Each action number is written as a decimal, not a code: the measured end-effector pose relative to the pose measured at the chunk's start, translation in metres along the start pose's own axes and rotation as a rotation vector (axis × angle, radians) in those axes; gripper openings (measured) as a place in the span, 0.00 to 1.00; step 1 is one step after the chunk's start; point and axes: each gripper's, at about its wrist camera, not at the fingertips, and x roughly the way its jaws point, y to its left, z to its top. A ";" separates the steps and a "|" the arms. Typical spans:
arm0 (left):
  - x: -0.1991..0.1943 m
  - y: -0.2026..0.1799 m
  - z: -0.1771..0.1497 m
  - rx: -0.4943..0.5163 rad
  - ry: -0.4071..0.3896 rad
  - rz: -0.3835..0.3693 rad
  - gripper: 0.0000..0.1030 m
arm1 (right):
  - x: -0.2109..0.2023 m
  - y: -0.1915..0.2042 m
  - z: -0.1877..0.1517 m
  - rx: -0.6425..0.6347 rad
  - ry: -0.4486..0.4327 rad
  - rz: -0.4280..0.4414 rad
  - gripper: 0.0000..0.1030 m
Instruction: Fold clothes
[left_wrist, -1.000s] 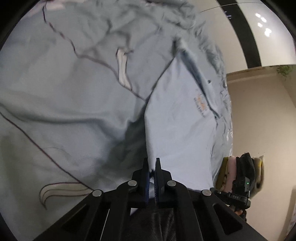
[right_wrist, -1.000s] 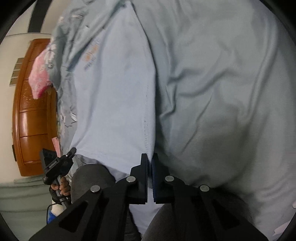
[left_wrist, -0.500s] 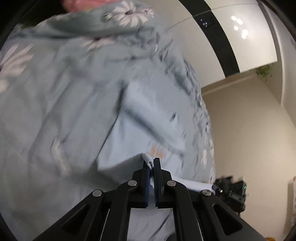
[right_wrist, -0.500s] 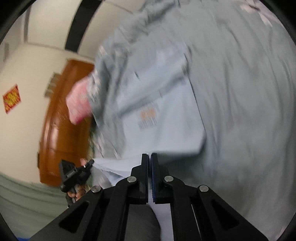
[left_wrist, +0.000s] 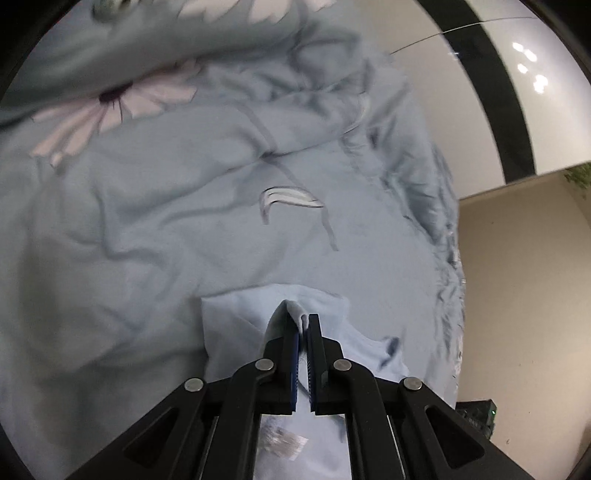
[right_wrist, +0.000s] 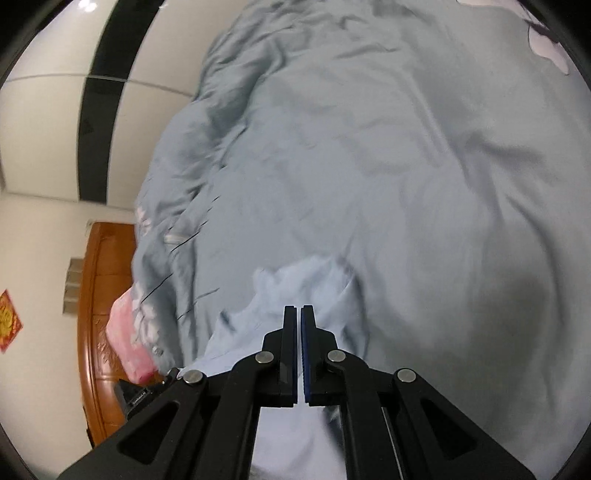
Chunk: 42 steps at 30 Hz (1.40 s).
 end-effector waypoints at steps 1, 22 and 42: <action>0.006 0.005 0.001 -0.006 0.014 -0.007 0.05 | 0.001 -0.003 0.004 -0.014 -0.004 -0.008 0.02; 0.009 -0.028 -0.036 0.618 -0.046 0.252 0.59 | 0.074 0.055 -0.010 -0.608 0.145 -0.220 0.36; 0.000 -0.029 -0.046 0.673 -0.012 0.170 0.46 | 0.055 0.052 -0.001 -0.438 0.075 -0.109 0.02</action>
